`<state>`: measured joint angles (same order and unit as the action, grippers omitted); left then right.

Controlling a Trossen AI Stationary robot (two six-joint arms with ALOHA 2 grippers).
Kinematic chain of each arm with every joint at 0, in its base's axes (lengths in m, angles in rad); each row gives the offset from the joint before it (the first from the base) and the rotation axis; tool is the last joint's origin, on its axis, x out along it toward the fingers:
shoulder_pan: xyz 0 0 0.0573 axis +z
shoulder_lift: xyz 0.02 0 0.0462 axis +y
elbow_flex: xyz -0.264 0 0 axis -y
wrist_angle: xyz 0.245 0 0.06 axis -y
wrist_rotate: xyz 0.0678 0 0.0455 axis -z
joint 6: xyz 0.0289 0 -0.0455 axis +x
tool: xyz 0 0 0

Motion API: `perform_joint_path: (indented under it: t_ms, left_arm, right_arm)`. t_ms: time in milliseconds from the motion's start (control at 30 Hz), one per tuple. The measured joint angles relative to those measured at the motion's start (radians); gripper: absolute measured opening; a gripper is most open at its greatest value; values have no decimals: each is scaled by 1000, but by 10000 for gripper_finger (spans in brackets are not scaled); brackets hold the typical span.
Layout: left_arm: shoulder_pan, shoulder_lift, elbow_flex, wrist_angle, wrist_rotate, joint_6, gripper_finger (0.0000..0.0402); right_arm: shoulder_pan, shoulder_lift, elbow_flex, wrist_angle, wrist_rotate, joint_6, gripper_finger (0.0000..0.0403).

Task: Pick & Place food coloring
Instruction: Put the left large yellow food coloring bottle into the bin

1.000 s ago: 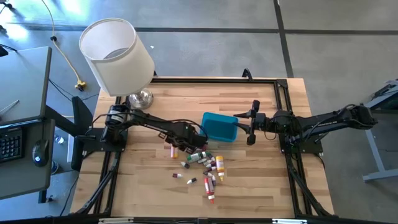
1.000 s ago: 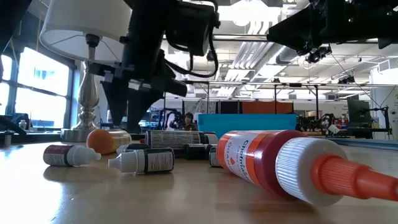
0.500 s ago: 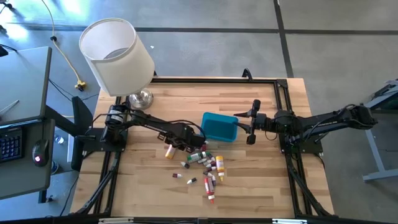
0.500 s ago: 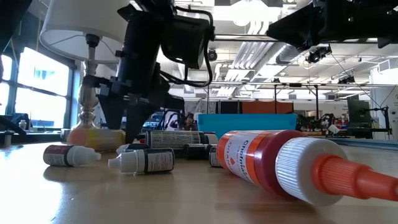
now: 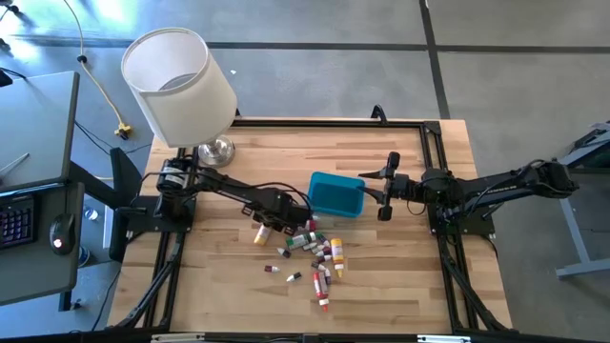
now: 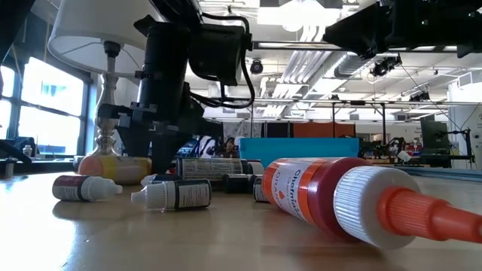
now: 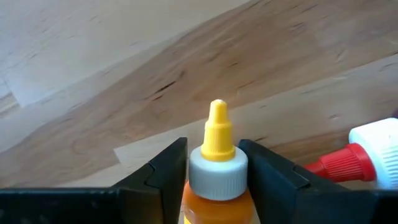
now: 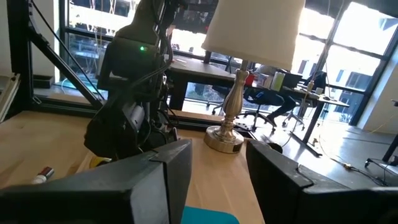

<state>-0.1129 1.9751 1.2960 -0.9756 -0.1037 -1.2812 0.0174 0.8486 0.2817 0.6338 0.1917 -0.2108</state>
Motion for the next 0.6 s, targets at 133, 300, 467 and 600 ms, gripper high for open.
perform_joint_path:
  t_ms: [133, 300, 467, 600]
  left_arm:
    - [0, 2, 0, -4, 5, 9, 113]
    - [0, 5, 37, -33, -16, 51, 94]
    - [-1, 14, 175, -130, -121, 89, 95]
    - [-11, 5, 329, -208, -258, 166, 99]
  right_arm:
    - [0, 0, 0, 6, 0, 0, 145]
    - [0, 0, 0, 25, 0, 1, 146]
    - [0, -2, 0, 31, 0, -1, 139]
    - [3, -37, 0, 32, 50, -35, 135]
